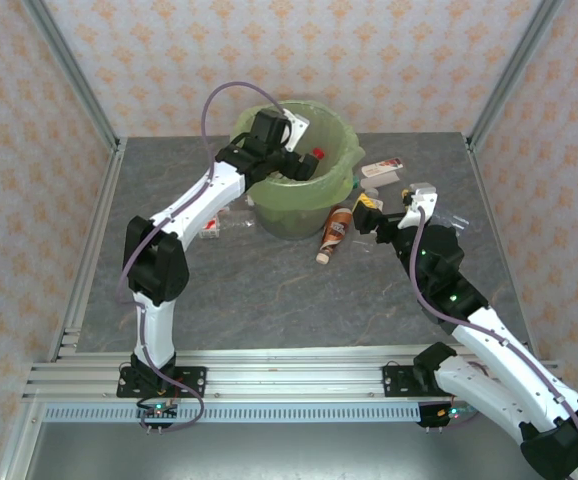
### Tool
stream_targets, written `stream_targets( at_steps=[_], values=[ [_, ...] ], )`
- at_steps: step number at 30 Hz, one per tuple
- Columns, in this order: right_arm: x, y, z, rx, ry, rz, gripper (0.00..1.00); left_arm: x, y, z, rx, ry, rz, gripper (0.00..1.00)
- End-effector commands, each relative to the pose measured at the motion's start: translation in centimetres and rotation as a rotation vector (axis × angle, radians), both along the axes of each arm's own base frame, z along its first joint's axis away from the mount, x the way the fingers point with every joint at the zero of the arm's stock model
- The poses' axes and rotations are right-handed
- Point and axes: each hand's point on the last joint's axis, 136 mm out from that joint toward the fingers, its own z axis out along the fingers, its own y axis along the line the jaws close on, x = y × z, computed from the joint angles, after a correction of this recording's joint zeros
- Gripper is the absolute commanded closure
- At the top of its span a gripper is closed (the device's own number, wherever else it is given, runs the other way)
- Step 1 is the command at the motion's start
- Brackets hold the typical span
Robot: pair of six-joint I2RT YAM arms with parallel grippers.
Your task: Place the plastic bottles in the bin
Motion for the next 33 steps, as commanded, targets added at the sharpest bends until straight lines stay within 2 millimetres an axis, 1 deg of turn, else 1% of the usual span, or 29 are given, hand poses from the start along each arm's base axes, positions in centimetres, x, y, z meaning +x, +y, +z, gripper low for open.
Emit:
stream_targets(
  at_steps=[1,3,6,7,11,14,16,17,19,20,22,24,25,26,27,30,33],
  values=[
    [0.0,-0.6,-0.2,0.01,-0.005,-0.038,0.01,-0.8,0.1,4.2,-0.086,-0.058,0.0,0.0],
    [0.1,-0.9,-0.3,0.012,-0.005,-0.054,0.01,-1.0,0.1,4.7,-0.104,-0.062,0.0,0.0],
    [0.3,-1.3,-0.4,0.014,-0.01,-0.084,0.01,-1.0,-0.1,4.8,-0.128,-0.055,0.005,0.0],
    [0.4,-1.5,-0.4,0.016,-0.01,-0.098,0.01,-1.5,0.1,6.5,-0.153,-0.079,0.004,0.0],
    [0.9,-2.2,-0.9,0.03,0.048,-0.155,0.01,-2.0,0.2,8.5,-0.212,-0.095,0.013,0.0],
    [1.5,-1.8,-2.2,-0.009,0.131,-0.151,0.01,-2.7,0.3,10.3,-0.272,-0.105,0.013,0.0],
    [2.1,-2.1,-3.2,-0.005,0.183,-0.187,0.01,-3.4,0.5,11.6,-0.327,-0.108,0.017,0.0],
    [2.4,-2.5,-3.7,0.01,0.205,-0.217,0.01,-3.6,0.8,12.2,-0.354,-0.113,0.03,0.0],
    [2.9,-4.7,-4.8,0.082,0.269,-0.33,0.01,-4.0,2.2,13.5,-0.414,-0.141,0.111,0.0],
    [3.1,-5.5,-5.4,0.108,0.301,-0.351,0.01,-4.4,2.7,13.9,-0.441,-0.152,0.132,0.0],
    [3.5,-6.1,-6.8,0.175,0.368,-0.333,0.01,-5.4,3.8,14.8,-0.489,-0.177,0.172,0.0],
    [3.8,-5.8,-7.9,0.223,0.413,-0.278,0.01,-6.4,4.7,15.5,-0.509,-0.197,0.202,0.0],
    [3.8,-5.2,-8.5,0.231,0.432,-0.244,0.0,-6.9,5.5,15.8,-0.518,-0.208,0.226,0.0],
    [3.8,-4.8,-9.2,0.245,0.456,-0.229,0.03,-7.4,6.1,15.9,-0.523,-0.215,0.251,0.0],
    [3.8,-4.6,-9.9,0.296,0.491,-0.237,0.05,-7.8,7.0,16.1,-0.528,-0.225,0.283,0.0],
    [3.4,-2.3,-12.1,0.421,0.559,-0.187,0.05,-8.8,9.4,15.8,-0.539,-0.256,0.391,0.0],
    [2.9,-0.3,-14.7,0.41,0.581,-0.163,0.05,-9.5,11.6,15.1,-0.581,-0.267,0.501,0.0]
  ],
)
